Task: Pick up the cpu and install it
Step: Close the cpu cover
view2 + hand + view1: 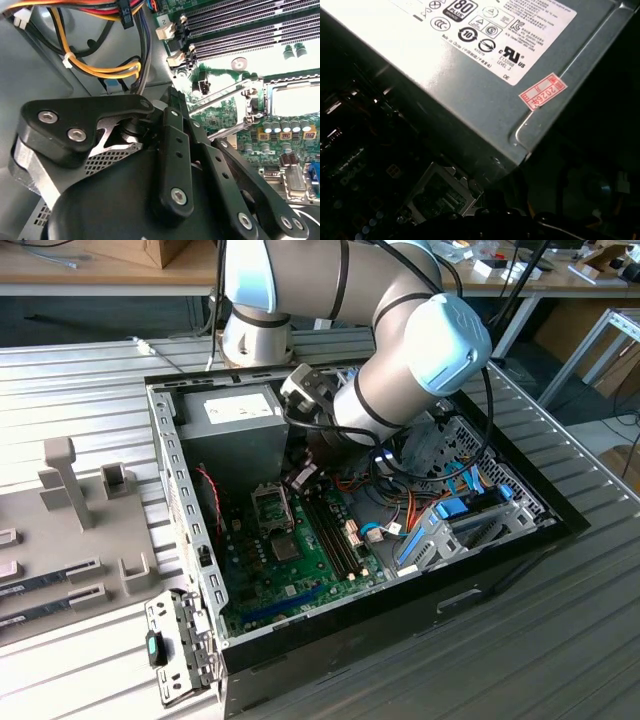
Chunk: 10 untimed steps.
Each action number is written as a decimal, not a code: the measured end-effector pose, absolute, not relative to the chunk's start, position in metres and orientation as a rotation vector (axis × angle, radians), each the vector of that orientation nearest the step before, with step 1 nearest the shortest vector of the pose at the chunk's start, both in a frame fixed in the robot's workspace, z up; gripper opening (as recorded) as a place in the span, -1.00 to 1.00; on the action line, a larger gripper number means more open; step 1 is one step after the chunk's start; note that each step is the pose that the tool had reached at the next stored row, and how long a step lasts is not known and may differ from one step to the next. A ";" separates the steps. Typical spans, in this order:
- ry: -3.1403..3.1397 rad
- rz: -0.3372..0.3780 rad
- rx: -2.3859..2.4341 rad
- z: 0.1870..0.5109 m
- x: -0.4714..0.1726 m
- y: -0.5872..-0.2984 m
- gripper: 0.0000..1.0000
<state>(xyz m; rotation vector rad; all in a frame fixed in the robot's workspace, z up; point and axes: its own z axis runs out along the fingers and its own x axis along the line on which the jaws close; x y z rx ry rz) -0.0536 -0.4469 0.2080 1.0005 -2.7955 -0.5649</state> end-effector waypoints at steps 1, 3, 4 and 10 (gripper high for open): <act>-2.793 -0.568 1.005 0.208 -0.054 -0.447 -0.79; -2.790 -0.573 1.014 0.209 -0.054 -0.447 -0.79; -2.787 -0.577 1.019 0.211 -0.054 -0.448 -0.79; -2.780 -0.600 1.036 0.215 -0.054 -0.449 -0.79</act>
